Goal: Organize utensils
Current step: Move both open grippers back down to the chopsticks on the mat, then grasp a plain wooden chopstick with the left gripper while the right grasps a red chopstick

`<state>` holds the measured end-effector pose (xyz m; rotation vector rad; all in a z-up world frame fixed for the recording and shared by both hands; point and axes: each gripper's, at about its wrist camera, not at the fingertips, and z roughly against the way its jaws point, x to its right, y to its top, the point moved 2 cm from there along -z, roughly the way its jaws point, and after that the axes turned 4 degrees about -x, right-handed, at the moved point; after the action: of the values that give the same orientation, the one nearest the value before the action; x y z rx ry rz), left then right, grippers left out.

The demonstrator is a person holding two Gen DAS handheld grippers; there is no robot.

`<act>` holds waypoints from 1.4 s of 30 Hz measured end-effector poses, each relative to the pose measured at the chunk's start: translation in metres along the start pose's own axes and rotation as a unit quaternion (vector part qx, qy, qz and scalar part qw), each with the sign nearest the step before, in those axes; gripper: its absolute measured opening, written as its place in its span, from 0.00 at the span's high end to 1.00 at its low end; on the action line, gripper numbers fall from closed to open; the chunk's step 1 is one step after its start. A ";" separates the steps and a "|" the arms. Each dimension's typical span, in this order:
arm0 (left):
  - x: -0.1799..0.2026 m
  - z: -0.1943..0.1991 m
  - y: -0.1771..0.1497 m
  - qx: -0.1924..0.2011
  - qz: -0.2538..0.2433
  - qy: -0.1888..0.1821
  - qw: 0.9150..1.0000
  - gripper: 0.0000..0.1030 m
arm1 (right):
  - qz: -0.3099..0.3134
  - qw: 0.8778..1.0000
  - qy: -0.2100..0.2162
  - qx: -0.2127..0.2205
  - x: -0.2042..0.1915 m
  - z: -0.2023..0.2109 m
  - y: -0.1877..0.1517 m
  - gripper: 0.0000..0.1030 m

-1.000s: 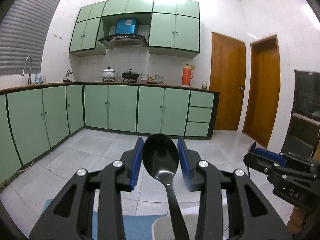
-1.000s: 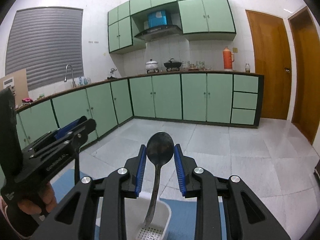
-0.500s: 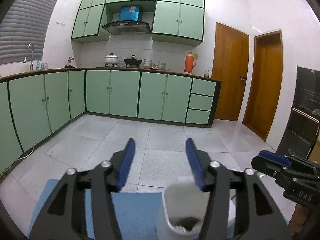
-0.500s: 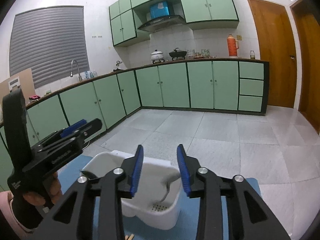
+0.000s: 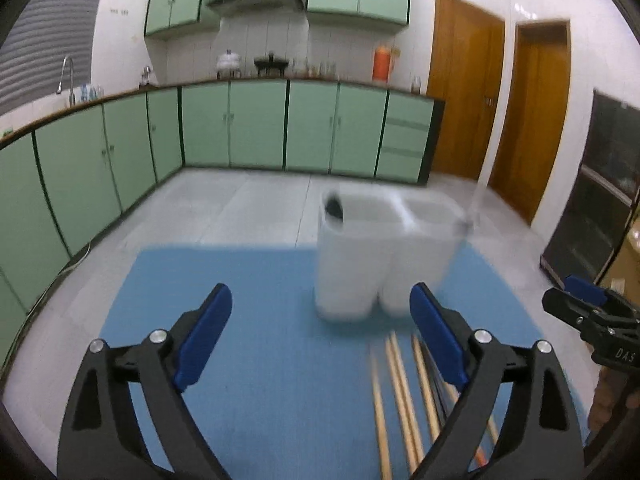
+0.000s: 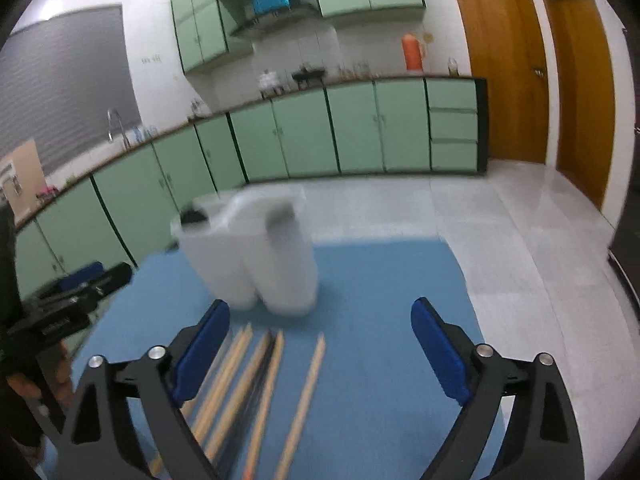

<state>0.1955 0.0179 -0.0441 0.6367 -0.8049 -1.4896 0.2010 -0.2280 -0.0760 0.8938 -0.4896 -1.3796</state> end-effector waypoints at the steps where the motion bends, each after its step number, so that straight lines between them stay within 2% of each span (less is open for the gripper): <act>1: -0.001 0.004 -0.009 -0.012 -0.001 0.001 1.000 0.14 | 0.003 1.000 -0.006 -0.010 0.000 0.003 -0.010 0.11; 7: -0.005 0.024 -0.061 -0.064 -0.008 0.006 0.998 0.14 | 0.002 0.998 -0.012 -0.061 -0.003 0.026 -0.063 0.12; 11: -0.008 0.033 -0.084 -0.093 -0.013 0.007 0.996 0.14 | 0.004 0.996 -0.007 -0.085 -0.010 0.038 -0.084 0.20; 13: -0.009 0.037 -0.092 -0.105 -0.015 0.010 0.994 0.14 | 0.015 0.995 -0.013 -0.099 -0.014 0.043 -0.094 0.27; 15: -0.012 0.041 -0.103 -0.117 -0.012 0.012 0.993 0.14 | 0.023 0.993 -0.009 -0.113 -0.019 0.045 -0.100 0.42; 17: -0.007 0.043 -0.114 -0.128 -0.011 0.014 0.992 0.14 | 0.024 0.992 -0.001 -0.127 -0.023 0.045 -0.109 0.49; 18: -0.006 0.042 -0.116 -0.132 -0.012 0.015 0.991 0.14 | 0.022 0.991 0.003 -0.132 -0.025 0.044 -0.112 0.55; 21: -0.001 0.042 -0.124 -0.144 -0.015 0.013 0.989 0.20 | 0.024 0.989 0.019 -0.146 -0.033 0.041 -0.118 0.61; 26: 0.006 0.037 -0.133 -0.156 -0.024 0.014 0.987 0.23 | 0.030 0.985 0.020 -0.170 -0.041 0.030 -0.133 0.71; 29: 0.012 0.028 -0.141 -0.169 -0.025 0.011 0.985 0.29 | 0.028 0.984 0.016 -0.178 -0.042 0.024 -0.138 0.73; 34: 0.017 0.025 -0.145 -0.170 -0.031 0.019 0.985 0.30 | 0.037 0.984 0.006 -0.173 -0.045 0.021 -0.137 0.77; 38: 0.013 0.025 -0.144 -0.166 -0.025 0.025 0.986 0.42 | 0.047 0.984 -0.013 -0.169 -0.041 0.020 -0.138 0.92; 42: 0.009 0.026 -0.141 -0.164 -0.022 0.038 0.985 0.56 | 0.028 0.986 -0.026 -0.163 -0.027 0.019 -0.133 0.93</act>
<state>0.0891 0.0109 -0.1399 0.4619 -0.4741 -1.5839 0.0986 -0.2001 -0.1626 0.5738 -0.3129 -1.3858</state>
